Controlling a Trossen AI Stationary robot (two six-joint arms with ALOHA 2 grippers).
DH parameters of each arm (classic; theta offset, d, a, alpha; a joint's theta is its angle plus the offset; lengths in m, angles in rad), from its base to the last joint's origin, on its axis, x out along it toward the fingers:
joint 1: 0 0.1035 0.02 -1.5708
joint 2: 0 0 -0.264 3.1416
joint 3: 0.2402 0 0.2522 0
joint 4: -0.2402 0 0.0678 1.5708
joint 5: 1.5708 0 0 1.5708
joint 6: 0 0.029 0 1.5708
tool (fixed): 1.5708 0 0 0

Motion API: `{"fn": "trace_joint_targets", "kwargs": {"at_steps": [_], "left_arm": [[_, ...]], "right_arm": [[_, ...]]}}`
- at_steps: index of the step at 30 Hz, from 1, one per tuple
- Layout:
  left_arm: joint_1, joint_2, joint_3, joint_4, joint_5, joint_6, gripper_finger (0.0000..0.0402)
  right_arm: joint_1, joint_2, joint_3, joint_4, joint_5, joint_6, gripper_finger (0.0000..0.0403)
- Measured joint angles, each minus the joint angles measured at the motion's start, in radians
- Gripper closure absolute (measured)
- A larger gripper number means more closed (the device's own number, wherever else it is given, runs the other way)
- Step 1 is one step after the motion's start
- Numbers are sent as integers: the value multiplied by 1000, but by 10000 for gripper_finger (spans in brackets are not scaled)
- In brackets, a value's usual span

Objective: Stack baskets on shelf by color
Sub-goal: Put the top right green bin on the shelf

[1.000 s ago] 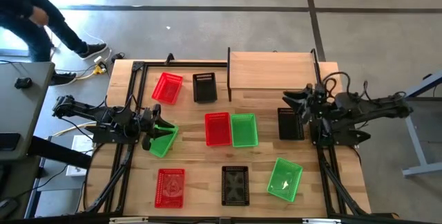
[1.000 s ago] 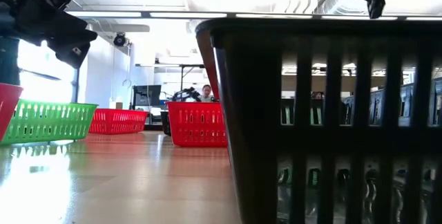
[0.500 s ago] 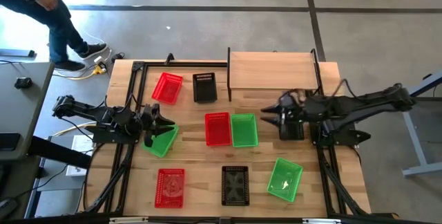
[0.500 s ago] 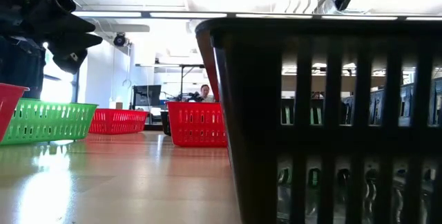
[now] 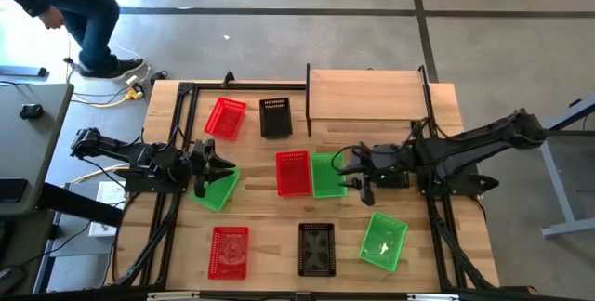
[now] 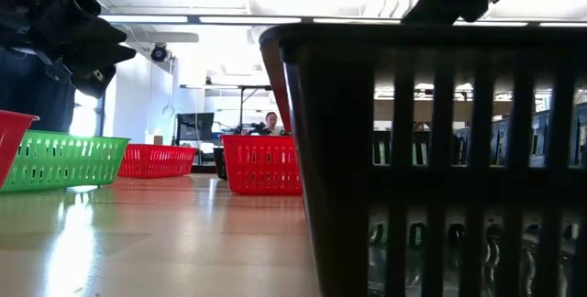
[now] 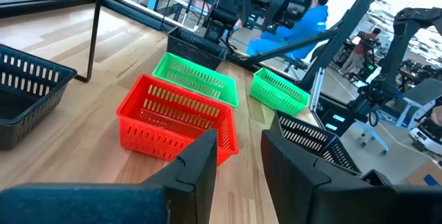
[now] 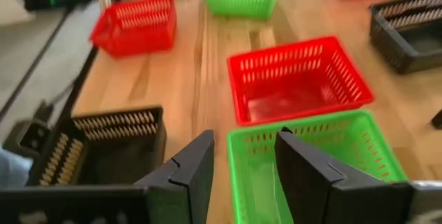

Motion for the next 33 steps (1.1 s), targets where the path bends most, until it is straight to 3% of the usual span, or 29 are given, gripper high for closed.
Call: {"fn": "trace_joint_targets", "kwargs": {"at_steps": [14, 33], "left_arm": [[0, 0, 0, -1, -8, 0, 298], [0, 0, 0, -2, -8, 0, 298]], "right_arm": [[0, 213, 0, 9, -69, -16, 265], [2, 394, 1, 46, -125, 6, 265]]}}
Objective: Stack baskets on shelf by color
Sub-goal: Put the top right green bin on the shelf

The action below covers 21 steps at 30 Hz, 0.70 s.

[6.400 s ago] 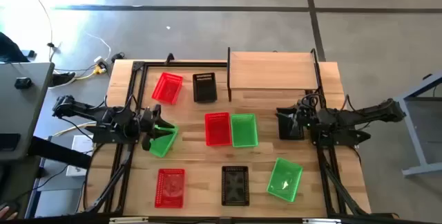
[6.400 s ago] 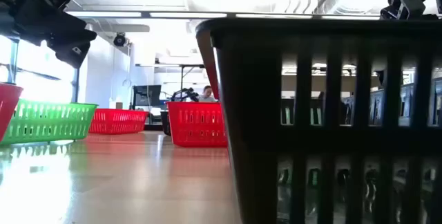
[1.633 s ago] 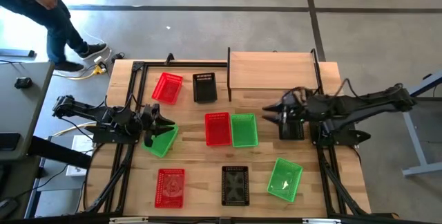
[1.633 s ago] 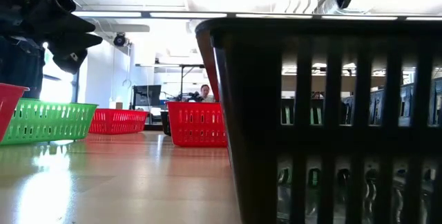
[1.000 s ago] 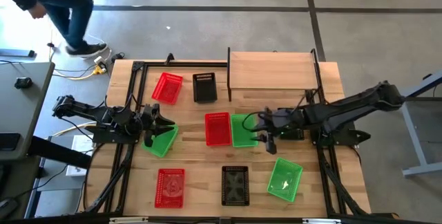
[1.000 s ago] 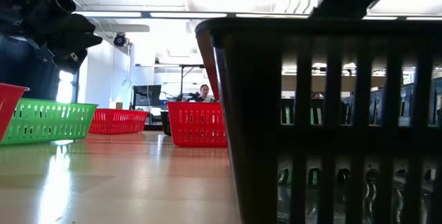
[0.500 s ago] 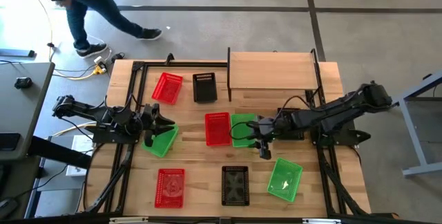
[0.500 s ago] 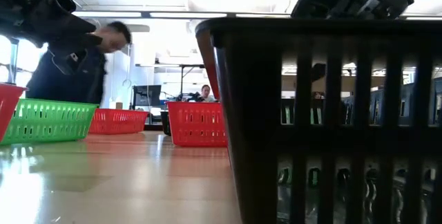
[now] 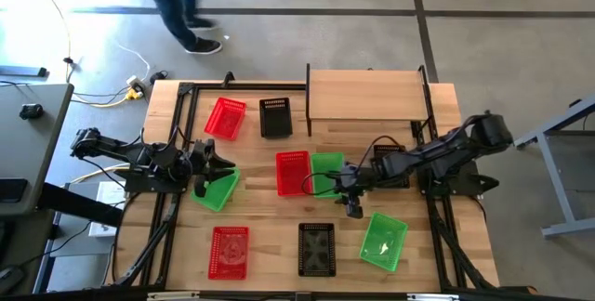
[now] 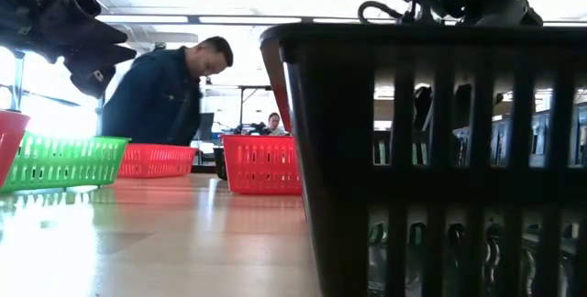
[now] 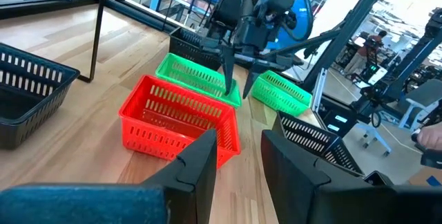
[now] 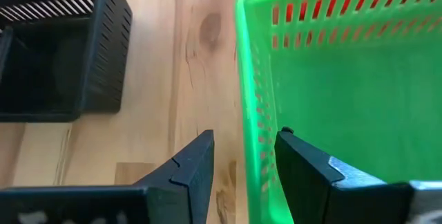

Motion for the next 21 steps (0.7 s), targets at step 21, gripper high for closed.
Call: {"fn": "trace_joint_targets", "kwargs": {"at_steps": [21], "left_arm": [[0, 0, 0, 0, 0, 0, 298]], "right_arm": [[13, -38, 0, -5, 13, 195, 398]]}}
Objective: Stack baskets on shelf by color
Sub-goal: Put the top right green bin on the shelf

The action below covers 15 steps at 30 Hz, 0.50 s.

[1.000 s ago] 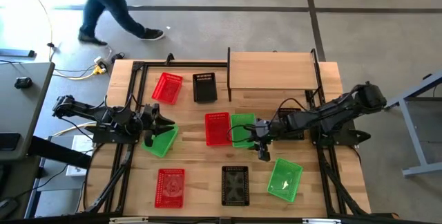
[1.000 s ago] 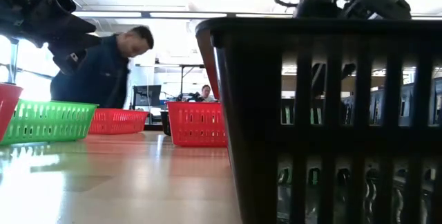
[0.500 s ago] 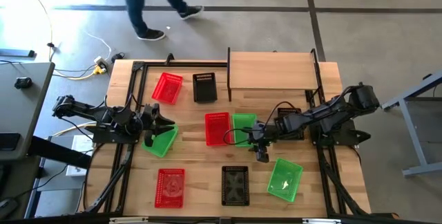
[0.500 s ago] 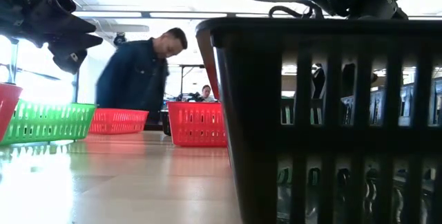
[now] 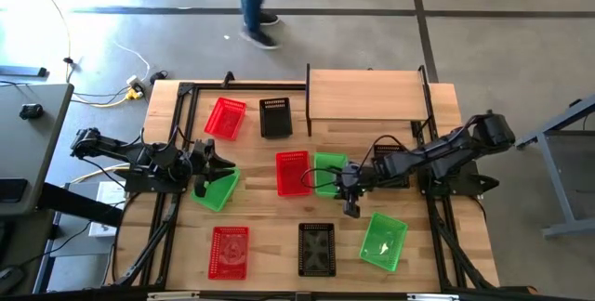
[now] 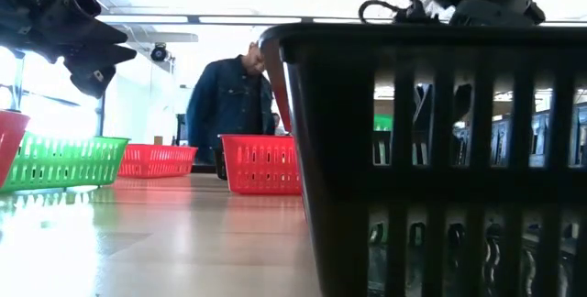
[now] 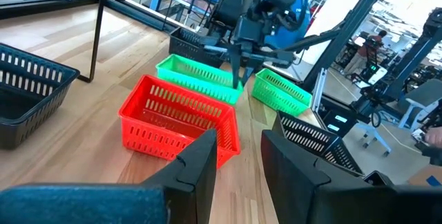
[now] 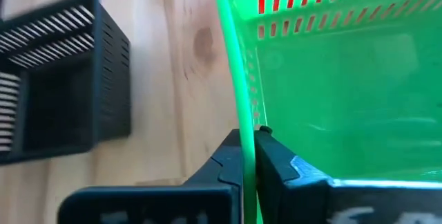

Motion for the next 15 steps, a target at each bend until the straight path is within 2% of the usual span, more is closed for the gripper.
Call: {"fn": "trace_joint_targets", "kwargs": {"at_steps": [8, 15], "left_arm": [[0, 0, 0, 0, 0, 0, 298], [0, 0, 0, 0, 0, 0, 298]], "right_arm": [[52, -113, 0, -5, 82, 104, 403], [85, -227, -1, -3, 205, 129, 403]]}}
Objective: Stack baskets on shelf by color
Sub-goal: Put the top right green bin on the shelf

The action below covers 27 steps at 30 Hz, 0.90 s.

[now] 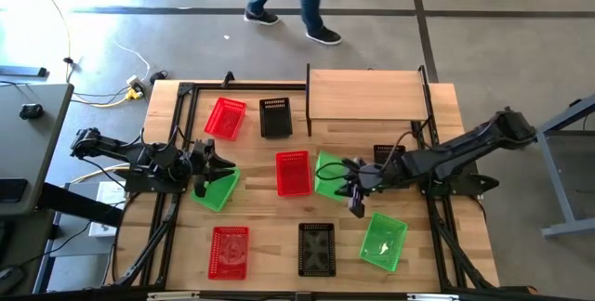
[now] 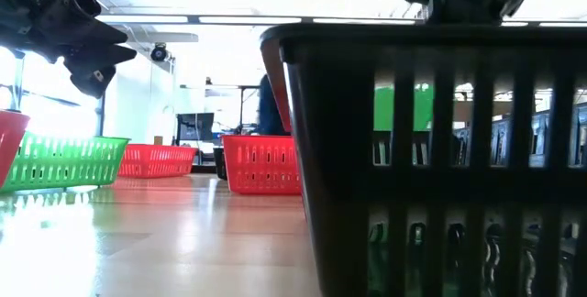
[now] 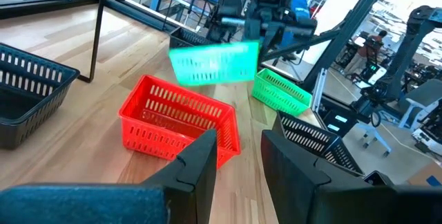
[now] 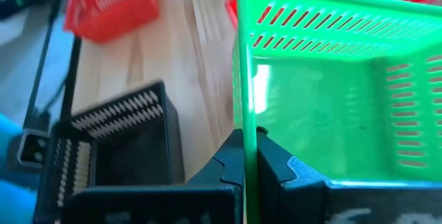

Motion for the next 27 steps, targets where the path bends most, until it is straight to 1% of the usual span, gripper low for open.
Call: {"fn": "trace_joint_targets", "kwargs": {"at_steps": [5, 12, 15, 23, 25, 27], "left_arm": [[0, 0, 0, 0, 0, 0, 298], [0, 0, 0, 0, 0, 0, 298], [0, 0, 0, 1, 0, -8, 298], [0, 0, 0, 1, 0, -11, 298], [0, 0, 0, 1, -1, -16, 298], [0, 0, 0, 1, -8, -27, 298]], "right_arm": [[0, -77, 0, -10, 63, -44, 403], [-3, -215, 0, -104, 122, -175, 403], [-3, -290, 0, -172, 161, -252, 403], [-4, -502, 0, -354, 304, -473, 403], [-11, -550, 0, -402, 345, -522, 403], [-28, -593, 0, -450, 362, -574, 403]]}}
